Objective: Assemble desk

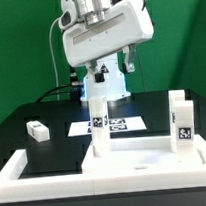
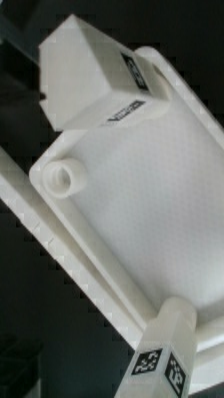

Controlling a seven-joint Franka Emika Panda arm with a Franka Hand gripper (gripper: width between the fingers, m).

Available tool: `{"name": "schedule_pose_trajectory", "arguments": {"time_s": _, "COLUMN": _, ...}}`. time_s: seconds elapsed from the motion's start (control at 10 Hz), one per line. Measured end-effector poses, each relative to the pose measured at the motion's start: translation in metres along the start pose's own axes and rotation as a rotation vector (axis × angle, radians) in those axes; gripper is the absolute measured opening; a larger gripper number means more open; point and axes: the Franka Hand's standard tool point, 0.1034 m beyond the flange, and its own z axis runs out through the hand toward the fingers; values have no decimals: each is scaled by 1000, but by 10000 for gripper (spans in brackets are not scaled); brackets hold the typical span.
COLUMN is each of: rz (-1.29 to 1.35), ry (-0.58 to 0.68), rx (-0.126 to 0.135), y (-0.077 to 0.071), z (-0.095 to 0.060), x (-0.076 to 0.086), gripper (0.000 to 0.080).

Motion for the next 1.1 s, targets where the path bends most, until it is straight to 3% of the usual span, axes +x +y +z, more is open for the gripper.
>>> {"name": "schedule_pose_trajectory", "arguments": {"time_s": 0.4, "rz": 0, "ry": 0, "rx": 0, "y": 0, "z": 0, "x": 0, "gripper": 649}}
{"name": "schedule_pose_trajectory", "arguments": {"time_s": 0.5, "rz": -215, "ry": -2, "rx": 3, "y": 3, "z": 1, "x": 2, "gripper": 649}}
{"name": "schedule_pose_trajectory", "arguments": {"time_s": 0.6, "rz": -227, "ry": 8, "rx": 8, "y": 7, "z": -1, "x": 4, "gripper": 649}}
{"name": "schedule_pose_trajectory", "arguments": {"time_s": 0.7, "rz": -285, "ry": 30, "rx": 21, "y": 25, "z": -5, "x": 9, "gripper": 649}}
{"name": "schedule_pose_trajectory", "arguments": {"time_s": 0.9, "rz": -433, "ry": 21, "rx": 7, "y": 77, "z": -8, "x": 7, "gripper": 649}}
{"name": "schedule_pose_trajectory", "arguments": {"time_s": 1.1, "rz": -594, "ry": 15, "rx": 12, "y": 118, "z": -21, "x": 23, "gripper": 649}}
